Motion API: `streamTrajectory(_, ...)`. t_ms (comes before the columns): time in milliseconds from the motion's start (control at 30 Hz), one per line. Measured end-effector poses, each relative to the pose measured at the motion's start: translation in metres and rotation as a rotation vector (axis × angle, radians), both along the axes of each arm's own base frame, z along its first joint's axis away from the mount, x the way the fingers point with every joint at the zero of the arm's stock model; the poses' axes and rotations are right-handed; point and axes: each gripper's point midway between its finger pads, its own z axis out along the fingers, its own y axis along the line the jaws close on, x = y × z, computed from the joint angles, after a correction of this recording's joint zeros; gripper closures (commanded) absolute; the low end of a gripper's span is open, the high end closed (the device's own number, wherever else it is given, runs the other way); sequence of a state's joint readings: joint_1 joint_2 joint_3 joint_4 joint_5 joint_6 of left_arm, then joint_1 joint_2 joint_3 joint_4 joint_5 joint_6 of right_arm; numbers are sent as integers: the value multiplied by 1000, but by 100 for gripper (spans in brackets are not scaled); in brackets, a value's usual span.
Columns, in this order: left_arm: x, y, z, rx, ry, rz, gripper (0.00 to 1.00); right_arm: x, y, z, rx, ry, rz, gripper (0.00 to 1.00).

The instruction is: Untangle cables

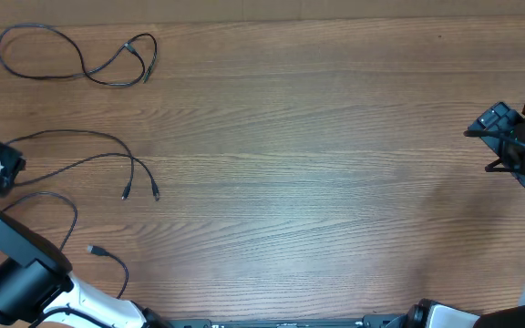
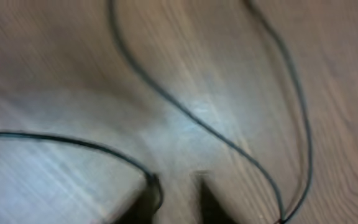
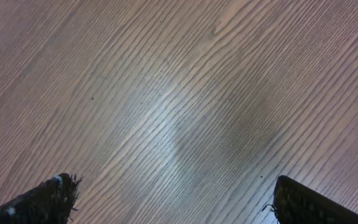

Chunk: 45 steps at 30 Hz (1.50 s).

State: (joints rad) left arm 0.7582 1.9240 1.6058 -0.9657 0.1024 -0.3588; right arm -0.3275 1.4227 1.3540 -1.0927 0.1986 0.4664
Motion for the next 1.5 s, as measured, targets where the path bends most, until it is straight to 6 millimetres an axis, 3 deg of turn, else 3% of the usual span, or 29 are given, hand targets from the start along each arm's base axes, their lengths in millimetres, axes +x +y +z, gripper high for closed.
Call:
streamTrajectory(233, 28, -19, 0, 81, 21, -102, 96, 0, 0, 0, 0, 1, 0, 0)
streamTrajectory(367, 34, -28, -18, 84, 73, -133, 96, 0, 0, 0, 0, 0, 0, 0)
streamTrajectory(600, 29, -32, -62, 36, 178, -145, 96, 0, 0, 0, 0, 1, 0, 0)
streamTrajectory(1000, 18, -39, -106, -33, 276, -156, 96, 0, 0, 0, 0, 0, 0, 0)
streamTrajectory(1500, 50, -15, -106, 71, 177, -193, 96, 0, 0, 0, 1, 0, 0, 0)
